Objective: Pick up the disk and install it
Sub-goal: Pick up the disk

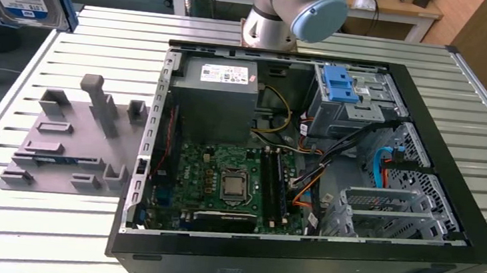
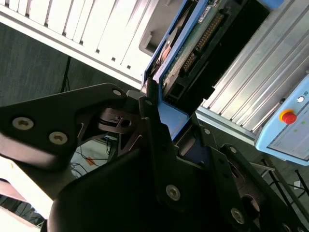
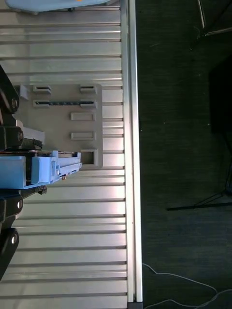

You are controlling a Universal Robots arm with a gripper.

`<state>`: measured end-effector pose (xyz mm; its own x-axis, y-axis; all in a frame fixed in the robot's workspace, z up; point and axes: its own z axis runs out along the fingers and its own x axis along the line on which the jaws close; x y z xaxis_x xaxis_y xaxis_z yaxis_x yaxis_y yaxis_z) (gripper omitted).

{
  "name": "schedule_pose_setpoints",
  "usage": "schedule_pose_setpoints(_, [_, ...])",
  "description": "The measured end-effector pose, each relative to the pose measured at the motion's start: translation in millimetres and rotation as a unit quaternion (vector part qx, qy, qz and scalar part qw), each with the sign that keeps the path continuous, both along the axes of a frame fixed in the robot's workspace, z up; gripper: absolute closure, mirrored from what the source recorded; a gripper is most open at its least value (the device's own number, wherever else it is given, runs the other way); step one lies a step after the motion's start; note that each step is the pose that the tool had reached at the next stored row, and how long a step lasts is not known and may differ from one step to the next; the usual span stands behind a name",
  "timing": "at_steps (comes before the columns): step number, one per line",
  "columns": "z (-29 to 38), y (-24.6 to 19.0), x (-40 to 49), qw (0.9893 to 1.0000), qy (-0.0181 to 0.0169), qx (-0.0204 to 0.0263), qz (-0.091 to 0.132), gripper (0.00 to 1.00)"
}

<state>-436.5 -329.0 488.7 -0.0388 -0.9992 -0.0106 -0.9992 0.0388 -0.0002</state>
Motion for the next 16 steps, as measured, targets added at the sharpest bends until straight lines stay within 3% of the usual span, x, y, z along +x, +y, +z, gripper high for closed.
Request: schedule_pose_setpoints(16, [-0.1, 0.0, 32.0, 1.0000, 0.0028, 0.0000, 0.000, 0.64])
